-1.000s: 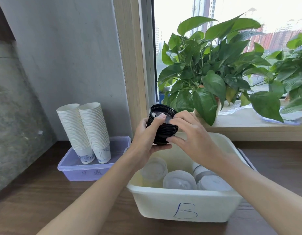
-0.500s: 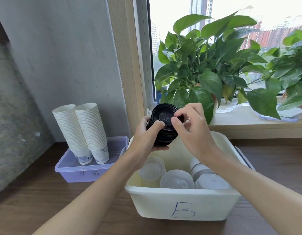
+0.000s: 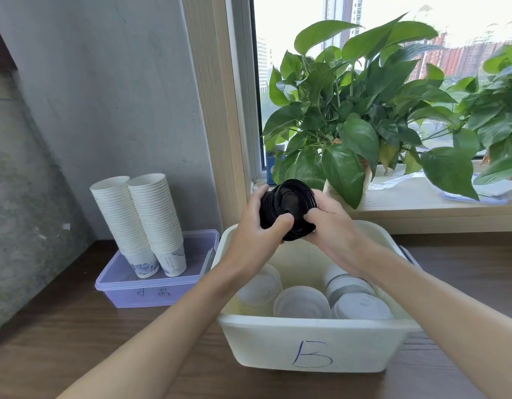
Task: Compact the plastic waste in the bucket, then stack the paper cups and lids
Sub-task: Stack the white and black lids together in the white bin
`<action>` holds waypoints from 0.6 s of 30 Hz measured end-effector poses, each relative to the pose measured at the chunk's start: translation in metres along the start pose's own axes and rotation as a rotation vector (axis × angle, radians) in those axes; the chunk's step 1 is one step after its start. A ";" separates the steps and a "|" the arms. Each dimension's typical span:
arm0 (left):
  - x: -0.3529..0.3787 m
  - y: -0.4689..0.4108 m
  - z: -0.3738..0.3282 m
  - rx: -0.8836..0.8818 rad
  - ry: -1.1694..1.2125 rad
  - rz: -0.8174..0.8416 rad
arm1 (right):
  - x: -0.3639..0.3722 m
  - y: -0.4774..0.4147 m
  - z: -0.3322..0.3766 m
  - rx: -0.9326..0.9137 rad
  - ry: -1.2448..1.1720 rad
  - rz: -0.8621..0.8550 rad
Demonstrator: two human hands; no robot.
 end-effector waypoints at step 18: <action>0.017 0.004 -0.010 0.096 0.004 0.094 | -0.018 0.014 0.028 -0.267 0.229 -0.272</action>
Point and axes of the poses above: each hand's wrist, its own y-axis away from the middle knuckle, its own x-axis out of the palm, z = x × y, the point moved 9 cm from there along -y, towards the middle knuckle, and after that the axes turned 15 degrees about y, right-handed, at the moved point
